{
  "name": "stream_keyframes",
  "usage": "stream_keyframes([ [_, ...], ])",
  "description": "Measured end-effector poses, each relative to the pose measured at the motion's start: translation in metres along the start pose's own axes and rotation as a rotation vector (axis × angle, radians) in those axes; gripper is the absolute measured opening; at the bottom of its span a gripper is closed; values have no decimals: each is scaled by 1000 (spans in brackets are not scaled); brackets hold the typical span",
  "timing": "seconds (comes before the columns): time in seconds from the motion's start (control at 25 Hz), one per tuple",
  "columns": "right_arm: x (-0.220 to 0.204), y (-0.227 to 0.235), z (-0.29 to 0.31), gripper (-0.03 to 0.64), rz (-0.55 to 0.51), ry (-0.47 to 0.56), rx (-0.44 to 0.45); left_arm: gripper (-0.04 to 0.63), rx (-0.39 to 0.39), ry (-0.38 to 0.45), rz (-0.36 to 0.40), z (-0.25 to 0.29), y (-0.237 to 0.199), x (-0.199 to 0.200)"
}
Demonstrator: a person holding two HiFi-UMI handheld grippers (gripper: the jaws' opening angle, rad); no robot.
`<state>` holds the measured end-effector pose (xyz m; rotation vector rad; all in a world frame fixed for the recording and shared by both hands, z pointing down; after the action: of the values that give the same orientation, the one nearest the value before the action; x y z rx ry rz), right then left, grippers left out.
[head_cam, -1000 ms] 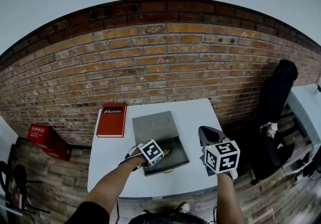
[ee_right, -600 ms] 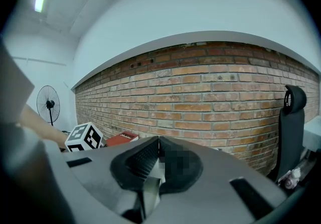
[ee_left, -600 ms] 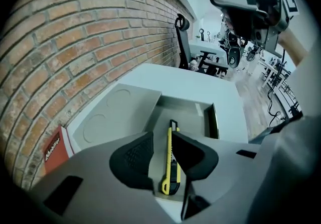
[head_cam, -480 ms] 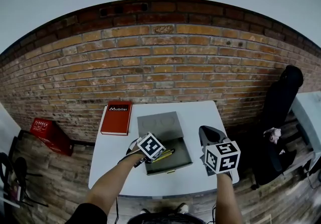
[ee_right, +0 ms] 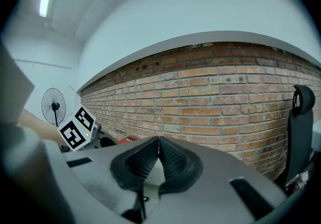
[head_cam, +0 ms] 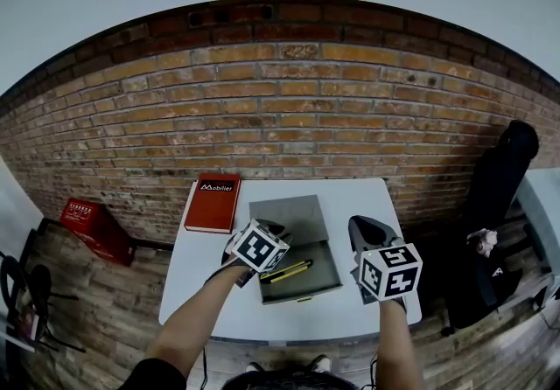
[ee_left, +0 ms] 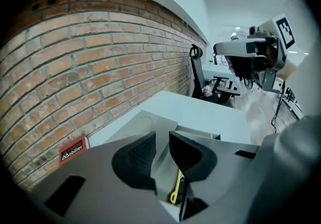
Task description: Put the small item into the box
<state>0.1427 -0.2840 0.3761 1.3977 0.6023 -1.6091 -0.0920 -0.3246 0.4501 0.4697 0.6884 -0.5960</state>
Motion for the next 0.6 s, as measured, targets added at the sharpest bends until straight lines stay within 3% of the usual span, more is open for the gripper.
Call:
stream_keyframes([
  [0.6, 15, -9, 3, 20, -6, 52, 29, 90, 225, 258, -127, -63, -15, 13],
])
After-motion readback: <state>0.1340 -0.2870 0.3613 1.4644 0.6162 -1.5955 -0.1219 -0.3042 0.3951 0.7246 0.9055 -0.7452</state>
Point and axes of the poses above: the fingertips, and each gripper's own axes: z forward along the fingers, y to its right, x out of its top, the point moved 10 cm from there along -z, backward along the fingers, and after that the axes turned 9 degrees about z, right-handed, at the moved point
